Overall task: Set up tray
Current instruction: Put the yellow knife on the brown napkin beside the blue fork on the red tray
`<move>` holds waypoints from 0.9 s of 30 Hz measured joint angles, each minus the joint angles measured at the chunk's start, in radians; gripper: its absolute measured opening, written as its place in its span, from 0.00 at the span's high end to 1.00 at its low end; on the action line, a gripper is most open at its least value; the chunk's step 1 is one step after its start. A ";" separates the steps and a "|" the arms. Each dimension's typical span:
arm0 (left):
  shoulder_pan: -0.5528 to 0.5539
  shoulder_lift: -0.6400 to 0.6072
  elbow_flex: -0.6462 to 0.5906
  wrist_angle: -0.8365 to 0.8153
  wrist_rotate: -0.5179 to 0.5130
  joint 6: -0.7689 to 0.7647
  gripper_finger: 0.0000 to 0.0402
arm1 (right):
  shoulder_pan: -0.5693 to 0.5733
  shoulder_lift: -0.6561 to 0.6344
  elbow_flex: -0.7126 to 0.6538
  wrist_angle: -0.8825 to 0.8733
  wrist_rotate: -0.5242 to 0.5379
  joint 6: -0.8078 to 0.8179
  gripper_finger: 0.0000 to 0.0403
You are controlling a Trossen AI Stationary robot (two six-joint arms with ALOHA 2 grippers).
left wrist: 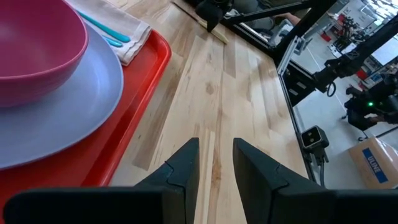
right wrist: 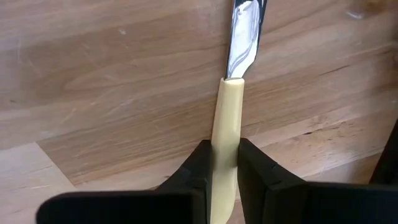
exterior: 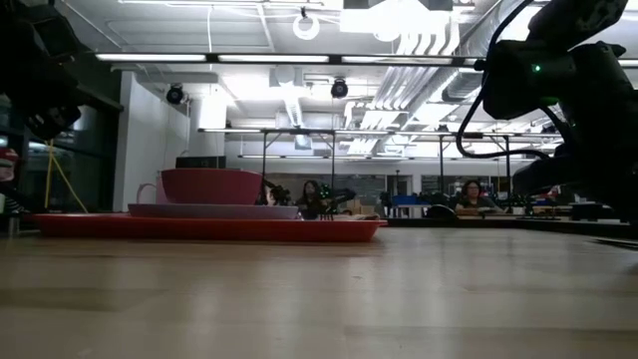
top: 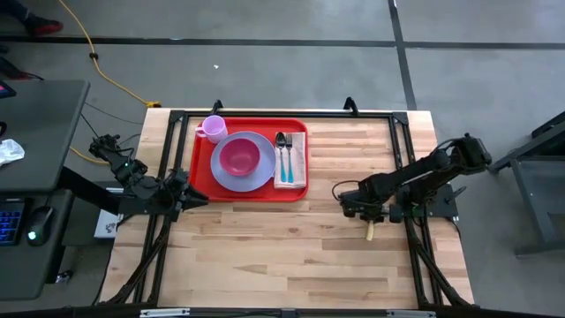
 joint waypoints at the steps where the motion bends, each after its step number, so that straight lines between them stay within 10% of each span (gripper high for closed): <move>1: 0.000 0.000 0.000 0.000 0.000 0.000 0.68 | 0.000 0.001 0.003 -0.003 0.000 -0.001 0.92; 27: 0.000 0.000 0.000 0.000 -0.001 0.000 0.68 | -0.188 0.003 0.262 -0.056 0.205 -0.205 0.91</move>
